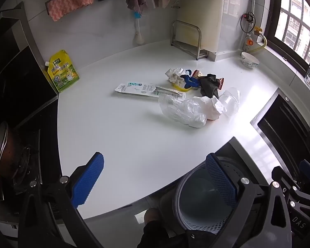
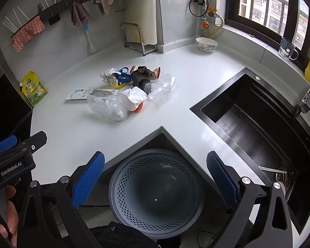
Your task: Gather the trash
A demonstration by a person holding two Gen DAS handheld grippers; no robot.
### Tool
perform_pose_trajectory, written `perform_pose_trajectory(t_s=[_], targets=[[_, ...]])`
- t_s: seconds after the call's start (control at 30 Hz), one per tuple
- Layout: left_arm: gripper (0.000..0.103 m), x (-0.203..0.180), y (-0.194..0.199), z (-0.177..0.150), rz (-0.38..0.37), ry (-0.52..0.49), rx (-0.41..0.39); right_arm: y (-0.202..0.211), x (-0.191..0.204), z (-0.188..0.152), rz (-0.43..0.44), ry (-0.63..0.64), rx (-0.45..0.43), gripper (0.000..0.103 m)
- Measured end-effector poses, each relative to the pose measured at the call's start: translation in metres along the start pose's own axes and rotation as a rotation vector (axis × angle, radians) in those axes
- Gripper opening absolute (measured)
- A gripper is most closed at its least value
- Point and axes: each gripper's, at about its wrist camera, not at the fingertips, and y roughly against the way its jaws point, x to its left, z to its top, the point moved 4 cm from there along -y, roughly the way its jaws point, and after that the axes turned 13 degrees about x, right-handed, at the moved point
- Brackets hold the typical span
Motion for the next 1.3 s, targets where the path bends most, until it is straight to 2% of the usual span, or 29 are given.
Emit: perform_pose_trajectory(t_s=[1.3], targets=[[0.097,-0.0003,0.0052,-0.0034,0.000,-0.004,-0.015,0.0018,-0.0055,-0.0019,0.008,-0.017,-0.011,0.094]])
